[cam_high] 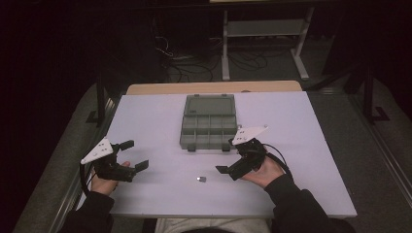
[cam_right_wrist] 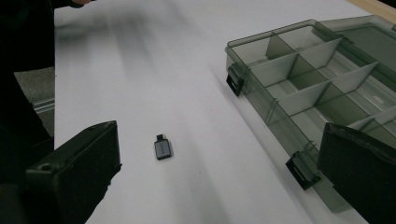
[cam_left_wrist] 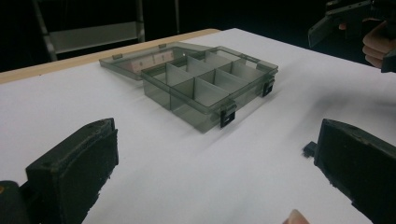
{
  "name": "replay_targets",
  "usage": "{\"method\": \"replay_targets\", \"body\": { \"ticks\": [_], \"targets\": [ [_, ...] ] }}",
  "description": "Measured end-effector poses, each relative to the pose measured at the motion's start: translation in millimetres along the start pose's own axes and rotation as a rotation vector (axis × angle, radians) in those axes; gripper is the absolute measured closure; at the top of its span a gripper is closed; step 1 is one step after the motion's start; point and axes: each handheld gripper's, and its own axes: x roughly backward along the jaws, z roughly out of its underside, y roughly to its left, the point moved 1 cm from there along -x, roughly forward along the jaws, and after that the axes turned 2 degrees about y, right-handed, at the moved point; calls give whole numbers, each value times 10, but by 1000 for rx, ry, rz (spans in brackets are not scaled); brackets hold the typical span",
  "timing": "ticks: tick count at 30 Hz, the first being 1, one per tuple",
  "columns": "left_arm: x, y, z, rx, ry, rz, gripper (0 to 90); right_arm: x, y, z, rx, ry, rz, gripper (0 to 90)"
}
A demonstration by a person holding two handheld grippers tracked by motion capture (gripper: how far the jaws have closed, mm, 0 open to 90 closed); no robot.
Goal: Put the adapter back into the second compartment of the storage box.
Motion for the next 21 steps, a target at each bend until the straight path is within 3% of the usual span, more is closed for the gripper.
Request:
{"method": "replay_targets", "body": {
  "ticks": [21],
  "targets": [
    [-2, 1, 0, 2, -1, 0, 0, -318, 100, -57, 41, 94, -66, 0]
  ]
}}
